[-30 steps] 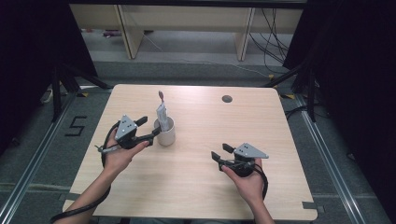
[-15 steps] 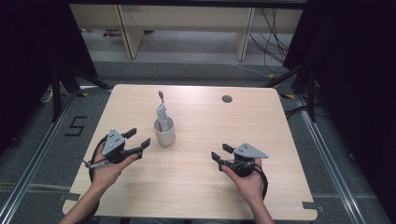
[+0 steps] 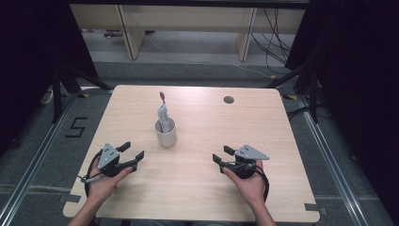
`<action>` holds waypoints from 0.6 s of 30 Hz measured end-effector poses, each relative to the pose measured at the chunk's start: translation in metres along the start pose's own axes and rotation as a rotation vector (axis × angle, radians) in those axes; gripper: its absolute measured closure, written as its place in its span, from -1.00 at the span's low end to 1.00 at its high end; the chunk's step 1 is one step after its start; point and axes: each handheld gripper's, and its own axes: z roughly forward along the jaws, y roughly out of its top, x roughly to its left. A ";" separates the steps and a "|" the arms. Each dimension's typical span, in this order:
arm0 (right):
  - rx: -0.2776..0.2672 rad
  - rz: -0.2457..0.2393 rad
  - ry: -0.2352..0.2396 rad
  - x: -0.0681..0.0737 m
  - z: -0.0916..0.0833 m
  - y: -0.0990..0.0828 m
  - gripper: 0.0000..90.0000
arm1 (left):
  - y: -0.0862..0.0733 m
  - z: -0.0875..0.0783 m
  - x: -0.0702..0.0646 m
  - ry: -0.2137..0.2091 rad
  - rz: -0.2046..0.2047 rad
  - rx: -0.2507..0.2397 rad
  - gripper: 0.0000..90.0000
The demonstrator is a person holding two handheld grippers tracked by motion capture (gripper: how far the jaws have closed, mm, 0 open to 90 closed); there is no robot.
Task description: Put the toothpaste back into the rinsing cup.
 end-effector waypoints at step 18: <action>0.009 -0.031 0.011 -0.002 0.004 -0.004 -0.10 | -0.013 -0.001 0.002 0.021 -0.007 -0.014 -0.31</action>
